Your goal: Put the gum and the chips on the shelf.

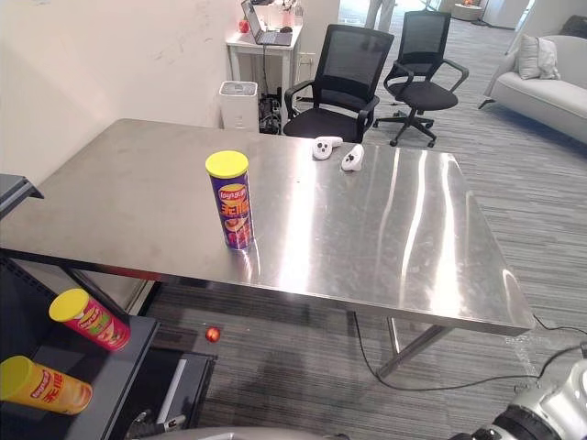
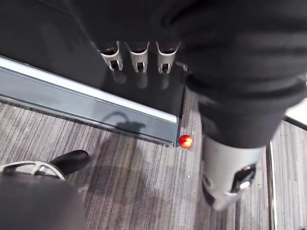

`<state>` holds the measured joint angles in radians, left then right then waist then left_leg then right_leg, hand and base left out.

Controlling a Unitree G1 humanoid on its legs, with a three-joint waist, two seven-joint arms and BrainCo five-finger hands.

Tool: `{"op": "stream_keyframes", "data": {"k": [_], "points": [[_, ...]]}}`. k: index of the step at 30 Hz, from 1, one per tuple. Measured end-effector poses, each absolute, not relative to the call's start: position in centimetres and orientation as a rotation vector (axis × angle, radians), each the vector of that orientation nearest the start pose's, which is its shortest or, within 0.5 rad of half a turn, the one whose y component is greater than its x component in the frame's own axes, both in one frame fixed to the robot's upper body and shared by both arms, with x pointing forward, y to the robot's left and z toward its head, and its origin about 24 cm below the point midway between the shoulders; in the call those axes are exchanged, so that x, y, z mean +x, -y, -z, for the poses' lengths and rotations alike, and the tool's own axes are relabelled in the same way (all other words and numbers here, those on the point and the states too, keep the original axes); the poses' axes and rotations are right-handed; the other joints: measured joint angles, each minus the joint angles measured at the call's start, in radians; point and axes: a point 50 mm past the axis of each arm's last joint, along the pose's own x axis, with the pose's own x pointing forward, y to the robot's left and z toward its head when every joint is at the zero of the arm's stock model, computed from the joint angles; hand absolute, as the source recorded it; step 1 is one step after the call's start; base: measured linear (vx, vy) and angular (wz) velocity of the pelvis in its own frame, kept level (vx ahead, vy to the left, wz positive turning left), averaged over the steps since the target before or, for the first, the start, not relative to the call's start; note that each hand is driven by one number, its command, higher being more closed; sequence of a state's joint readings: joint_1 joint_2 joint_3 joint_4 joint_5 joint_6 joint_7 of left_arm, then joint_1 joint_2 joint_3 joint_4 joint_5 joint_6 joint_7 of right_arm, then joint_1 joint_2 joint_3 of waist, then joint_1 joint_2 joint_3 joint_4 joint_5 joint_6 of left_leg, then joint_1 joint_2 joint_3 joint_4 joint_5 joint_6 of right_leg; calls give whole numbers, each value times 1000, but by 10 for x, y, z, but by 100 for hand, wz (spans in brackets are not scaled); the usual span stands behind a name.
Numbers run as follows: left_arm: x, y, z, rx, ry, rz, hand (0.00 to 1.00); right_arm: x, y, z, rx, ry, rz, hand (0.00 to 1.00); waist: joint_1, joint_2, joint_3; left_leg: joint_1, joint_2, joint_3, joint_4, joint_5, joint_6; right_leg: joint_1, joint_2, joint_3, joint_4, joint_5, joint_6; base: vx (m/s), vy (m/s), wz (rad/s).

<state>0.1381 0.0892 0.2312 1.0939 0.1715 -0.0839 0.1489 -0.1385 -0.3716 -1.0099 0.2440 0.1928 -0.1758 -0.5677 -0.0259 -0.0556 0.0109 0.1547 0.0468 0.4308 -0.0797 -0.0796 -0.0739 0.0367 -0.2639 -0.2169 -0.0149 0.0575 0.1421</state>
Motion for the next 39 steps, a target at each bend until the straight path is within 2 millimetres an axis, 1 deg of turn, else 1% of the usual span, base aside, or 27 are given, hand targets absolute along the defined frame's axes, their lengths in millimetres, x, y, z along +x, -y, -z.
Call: {"op": "stream_keyframes", "data": {"k": [1,2,3,6,8,10,11,13,14,16,17,18,20,22,23,26,29,31,39], "points": [[65,-220,163,197,-1139,-309,0,142,426,-115,25,387,1499,0,1,1,1,-5,0,-14,3,0,0,0,-1,-5,-1,0,0,-38,-62,16],[66,-220,163,198,-1137,-305,0,158,419,-125,-13,414,1414,0,1,5,7,-14,0,-36,13,0,0,0,-2,-17,-2,0,0,-38,-65,17],[67,-220,163,198,-1135,-303,0,163,416,-129,-25,426,1388,0,2,7,11,-15,0,-42,13,0,1,1,-2,-23,-2,0,0,-51,-63,17],[68,-218,163,212,-1132,-281,0,191,395,-137,-99,434,1202,0,11,13,16,-41,-3,-95,14,13,7,5,-3,-60,-15,-1,0,-52,-76,29],[70,-217,162,211,-1128,-279,0,201,385,-142,-127,450,1121,0,16,17,23,-52,-3,-119,13,22,7,7,-3,-80,-19,-1,0,-33,-62,34],[70,-216,162,209,-1126,-276,0,211,374,-149,-173,465,1026,0,32,20,31,-67,-2,-164,13,33,8,17,-2,-113,-19,-9,2,-23,-65,43],[70,-217,162,210,-1126,-276,0,213,371,-150,-176,467,1003,0,32,20,36,-68,-1,-175,13,35,9,25,-2,-122,-19,-12,2,-23,-75,49],[66,-217,163,213,-1133,-277,0,226,354,-151,-190,471,895,0,40,19,39,-75,0,-209,13,43,6,40,-2,-156,-19,-24,4,-15,-52,42],[66,-217,162,213,-1132,-276,0,230,349,-151,-195,473,860,0,44,19,39,-78,0,-214,13,44,6,40,-2,-161,-19,-26,6,-6,-41,31],[70,-217,161,214,-1115,-272,0,241,329,-153,-209,486,745,0,58,20,62,-86,0,-232,12,53,6,44,-1,-176,-19,-27,6,-14,-32,23],[70,-217,161,214,-1114,-272,0,243,323,-152,-207,486,722,0,60,19,64,-91,0,-238,12,54,6,45,-1,-183,-19,-28,6,-21,-32,32],[69,-217,161,215,-1116,-272,0,246,313,-150,-202,486,679,0,57,18,66,-102,-1,-258,12,59,7,48,-1,-198,-19,-28,6,-4,-25,35],[69,-219,161,217,-1117,-271,0,251,299,-141,-193,459,607,0,59,12,76,-103,-1,-278,12,61,7,61,-1,-216,-19,-28,5,10,-21,33],[67,-219,161,216,-1121,-270,0,254,288,-136,-197,436,539,0,65,12,78,-103,-2,-283,12,62,7,65,-1,-218,-19,-28,5,19,-10,15],[67,-221,161,220,-1120,-268,0,257,279,-133,-199,430,487,0,69,12,85,-103,-2,-287,12,62,7,68,-1,-221,-19,-28,5,21,-8,8],[67,-224,160,227,-1119,-266,0,260,264,-130,-173,432,409,0,68,-1,108,-107,-3,-301,12,63,8,71,0,-228,-18,-29,4,9,-16,12],[67,-224,160,228,-1119,-263,0,261,256,-127,-166,423,353,0,69,-3,109,-115,-4,-309,13,64,9,70,0,-233,-19,-29,4,32,-11,10],[67,-224,160,229,-1119,-261,0,262,247,-124,-162,416,300,0,74,-1,110,-117,-4,-314,13,64,10,70,0,-239,-18,-29,4,46,-18,8],[70,-224,159,233,-1106,-260,0,261,227,-129,-146,459,201,0,76,0,130,-120,2,-328,17,64,9,72,4,-241,-8,-29,4,13,-8,4]]}}
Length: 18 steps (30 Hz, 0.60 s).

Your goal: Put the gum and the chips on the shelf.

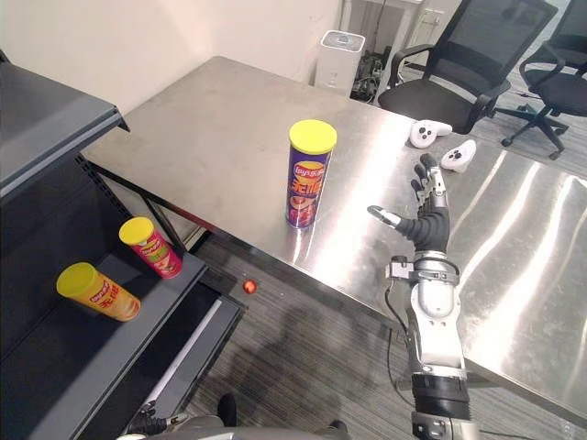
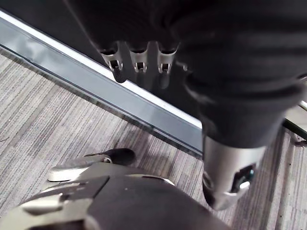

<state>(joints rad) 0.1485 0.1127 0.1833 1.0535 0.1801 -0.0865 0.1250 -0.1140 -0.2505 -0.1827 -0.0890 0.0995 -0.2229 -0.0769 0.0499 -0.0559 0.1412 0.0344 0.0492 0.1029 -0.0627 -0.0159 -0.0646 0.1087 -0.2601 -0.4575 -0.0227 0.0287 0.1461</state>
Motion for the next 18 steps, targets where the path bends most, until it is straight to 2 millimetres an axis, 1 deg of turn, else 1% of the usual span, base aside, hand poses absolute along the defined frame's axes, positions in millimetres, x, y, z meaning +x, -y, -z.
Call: {"op": "stream_keyframes", "data": {"k": [3,6,9,18], "points": [[71,-225,159,236,-1103,-266,0,260,221,-135,-112,492,185,0,0,-1,8,-1,2,-2,4,0,0,-2,0,1,9,0,0,0,0,0],[71,-225,159,237,-1103,-273,0,260,210,-137,-85,508,138,0,0,-3,9,-2,2,-2,7,0,0,-2,-1,1,10,0,0,0,0,0],[72,-225,159,242,-1100,-281,0,261,200,-136,-79,505,86,0,5,-4,10,-6,3,-1,12,-1,-1,-3,-1,3,10,0,0,0,0,0],[71,-228,158,245,-1099,-292,0,263,185,-133,-67,494,26,0,10,-15,15,-16,7,6,14,7,-4,-17,3,15,8,0,0,1,-6,-2]]}}
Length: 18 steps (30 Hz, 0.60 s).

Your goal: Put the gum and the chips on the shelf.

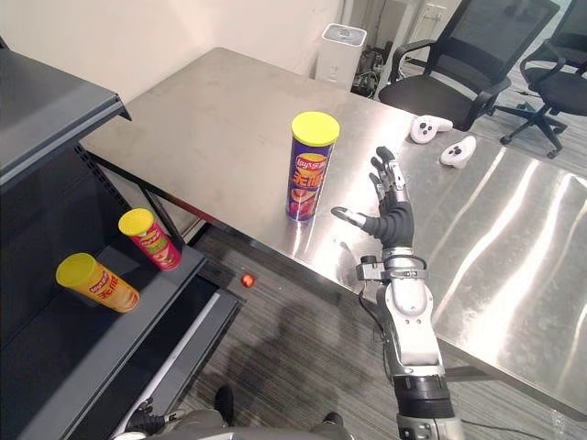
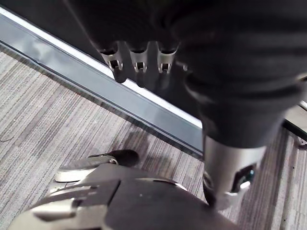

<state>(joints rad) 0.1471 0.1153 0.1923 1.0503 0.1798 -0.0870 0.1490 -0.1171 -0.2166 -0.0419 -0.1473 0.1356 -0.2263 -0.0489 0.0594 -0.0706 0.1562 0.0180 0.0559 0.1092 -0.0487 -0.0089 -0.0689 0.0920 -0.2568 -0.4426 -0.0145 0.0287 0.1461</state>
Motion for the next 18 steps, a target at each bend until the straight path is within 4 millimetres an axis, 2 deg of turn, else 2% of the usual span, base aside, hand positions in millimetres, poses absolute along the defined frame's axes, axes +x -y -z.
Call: {"op": "stream_keyframes", "data": {"k": [7,18], "points": [[72,-227,158,246,-1098,-293,0,269,188,-120,-58,434,91,0,6,0,0,0,4,1,-10,14,-3,-1,6,2,-7,0,0,0,0,0],[73,-227,158,248,-1096,-296,0,279,195,-114,-39,405,200,0,23,5,3,2,3,-5,-45,50,-4,-6,10,6,-19,0,0,-6,-6,2]]}}
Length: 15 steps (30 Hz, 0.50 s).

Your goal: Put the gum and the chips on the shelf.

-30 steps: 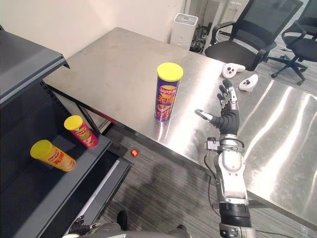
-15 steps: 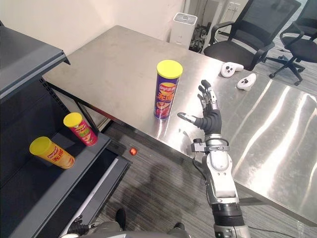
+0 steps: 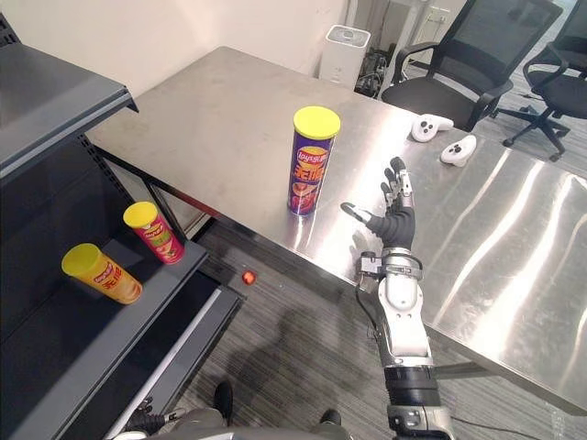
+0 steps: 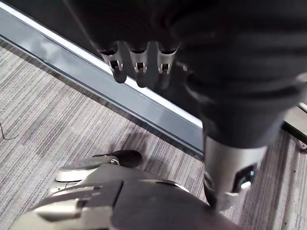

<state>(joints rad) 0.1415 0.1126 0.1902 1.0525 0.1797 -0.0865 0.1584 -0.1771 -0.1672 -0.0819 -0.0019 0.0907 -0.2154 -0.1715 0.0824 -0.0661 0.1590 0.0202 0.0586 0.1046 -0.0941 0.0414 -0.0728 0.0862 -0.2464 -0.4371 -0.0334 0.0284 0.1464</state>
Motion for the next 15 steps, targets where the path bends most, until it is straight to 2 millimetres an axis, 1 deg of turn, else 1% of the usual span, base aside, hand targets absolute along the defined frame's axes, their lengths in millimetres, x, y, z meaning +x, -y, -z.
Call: {"op": "stream_keyframes", "data": {"k": [15], "points": [[74,-227,158,255,-1091,-307,0,301,190,-112,-37,348,203,0,11,3,4,-16,0,-6,-1,11,1,-12,1,1,-2,0,1,1,-1,0]]}}
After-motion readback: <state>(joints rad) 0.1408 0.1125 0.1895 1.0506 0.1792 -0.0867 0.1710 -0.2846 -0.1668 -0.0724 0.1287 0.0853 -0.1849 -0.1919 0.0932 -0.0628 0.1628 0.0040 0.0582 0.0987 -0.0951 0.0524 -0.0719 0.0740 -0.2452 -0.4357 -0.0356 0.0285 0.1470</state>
